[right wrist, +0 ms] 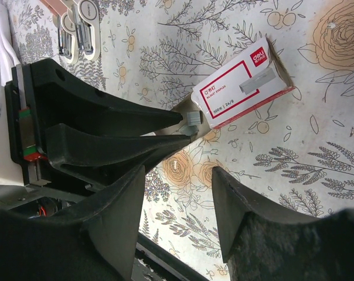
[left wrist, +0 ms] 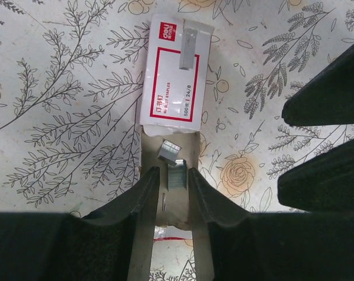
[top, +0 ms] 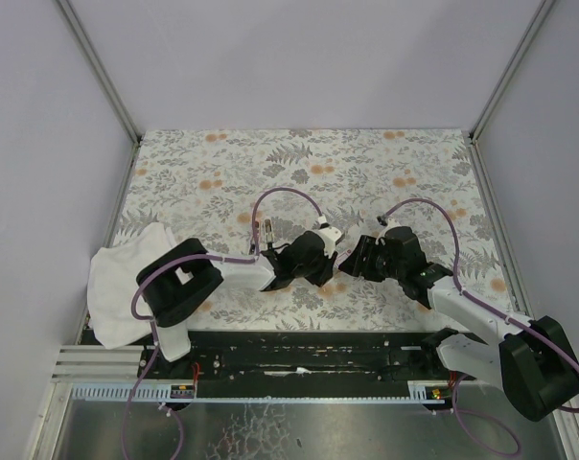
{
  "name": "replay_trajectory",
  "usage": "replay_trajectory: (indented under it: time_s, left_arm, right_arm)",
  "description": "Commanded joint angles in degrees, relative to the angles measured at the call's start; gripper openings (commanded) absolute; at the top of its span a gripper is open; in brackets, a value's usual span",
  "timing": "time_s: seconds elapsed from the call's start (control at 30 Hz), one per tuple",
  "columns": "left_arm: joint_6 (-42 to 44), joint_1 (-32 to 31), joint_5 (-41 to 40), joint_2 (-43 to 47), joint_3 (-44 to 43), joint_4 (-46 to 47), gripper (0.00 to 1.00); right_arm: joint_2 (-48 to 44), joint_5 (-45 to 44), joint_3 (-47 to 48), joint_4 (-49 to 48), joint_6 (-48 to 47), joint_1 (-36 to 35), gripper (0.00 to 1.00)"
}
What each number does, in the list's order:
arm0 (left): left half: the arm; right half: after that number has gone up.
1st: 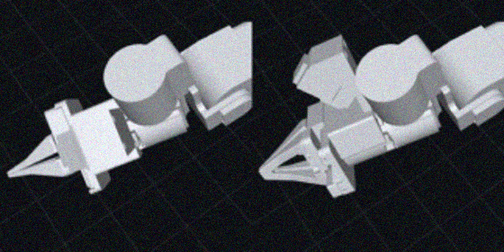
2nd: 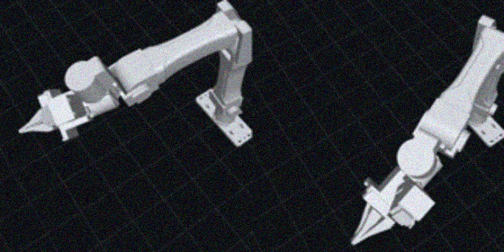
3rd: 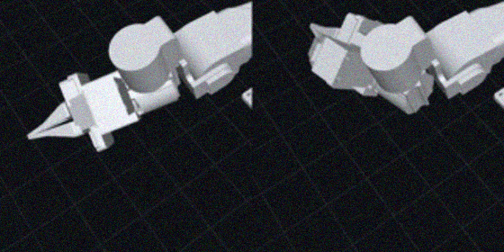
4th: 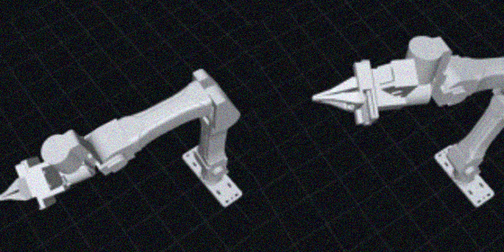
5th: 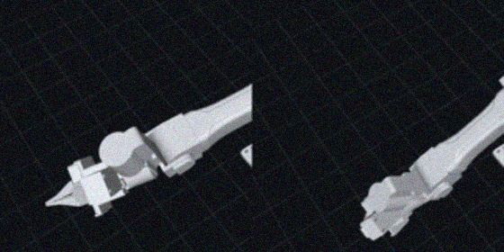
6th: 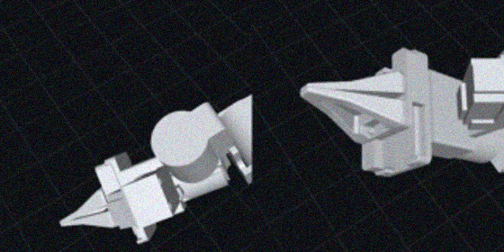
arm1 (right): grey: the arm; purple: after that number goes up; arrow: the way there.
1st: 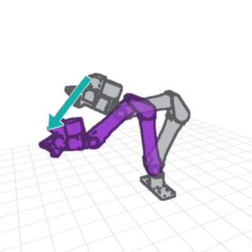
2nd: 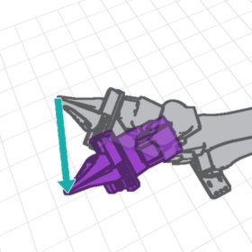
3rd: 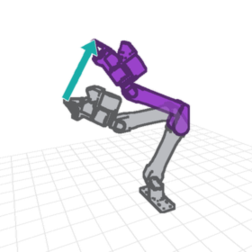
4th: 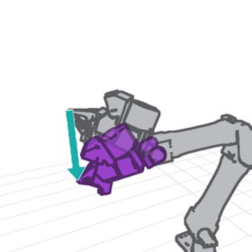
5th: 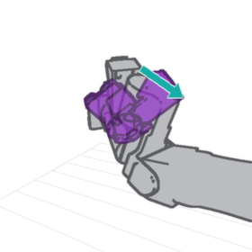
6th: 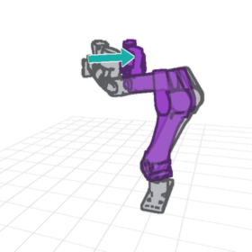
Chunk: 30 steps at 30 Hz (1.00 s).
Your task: Load the staples into the stapler
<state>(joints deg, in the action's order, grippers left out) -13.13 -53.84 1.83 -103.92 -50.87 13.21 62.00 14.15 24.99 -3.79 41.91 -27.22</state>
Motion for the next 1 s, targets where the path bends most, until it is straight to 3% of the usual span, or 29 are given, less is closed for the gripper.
replay_trajectory:
  time_s: [0.0,0.27,0.67,0.97]
  left_arm:
    - [1.43,-0.93,-1.85,-0.91,-0.9,-0.59,0.26]
    - [1.61,-1.99,-2.72,-1.25,-0.83,-1.37,0.29]
    - [-0.79,-3.2,-6.0,-0.81,0.36,-2.72,0.22]
    - [-7.19,-3.22,-4.93,3.8,2.82,-0.28,0.17]
  right_arm:
    - [-0.38,-0.88,0.06,-2.54,0.37,0.32,0.56]
    - [-0.65,-1.22,-0.52,-2.67,0.41,0.32,0.56]
    - [-1.79,-2.11,-1.13,-2.61,0.63,0.27,0.56]
    - [-2.3,-2.43,-0.92,-2.39,0.66,0.28,0.56]
